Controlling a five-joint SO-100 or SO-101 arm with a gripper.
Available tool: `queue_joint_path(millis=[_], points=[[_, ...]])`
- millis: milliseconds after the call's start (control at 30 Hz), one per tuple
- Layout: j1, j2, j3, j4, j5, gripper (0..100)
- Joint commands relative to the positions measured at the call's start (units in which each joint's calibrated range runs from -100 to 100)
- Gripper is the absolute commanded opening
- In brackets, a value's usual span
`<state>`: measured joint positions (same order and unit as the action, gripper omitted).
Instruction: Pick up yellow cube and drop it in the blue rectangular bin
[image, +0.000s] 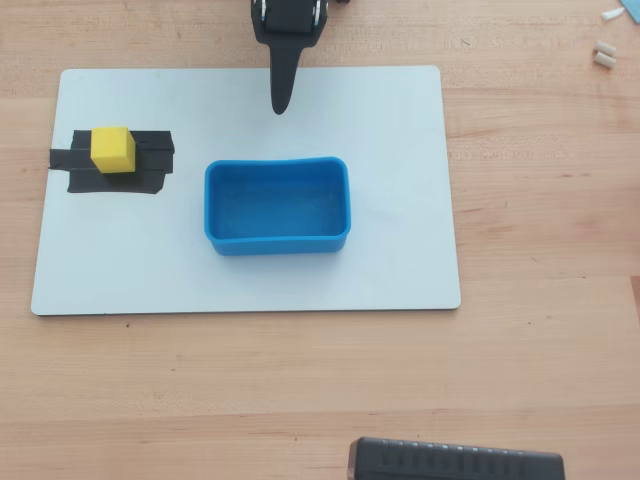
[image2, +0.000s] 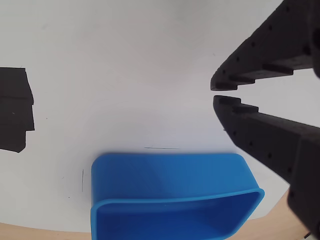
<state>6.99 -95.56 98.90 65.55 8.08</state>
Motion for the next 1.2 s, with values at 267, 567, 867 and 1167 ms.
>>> queue_joint_path(millis=[267, 567, 867, 1167], points=[[2.62, -0.72, -5.26, 0.93, 1.32, 0], [5.02, 10.98, -15.26, -2.13, 3.08, 0], [11.96, 38.29, -36.26, -1.55, 4.84, 0], [21.57, 57.71, -50.72, -0.64, 12.36, 0]])
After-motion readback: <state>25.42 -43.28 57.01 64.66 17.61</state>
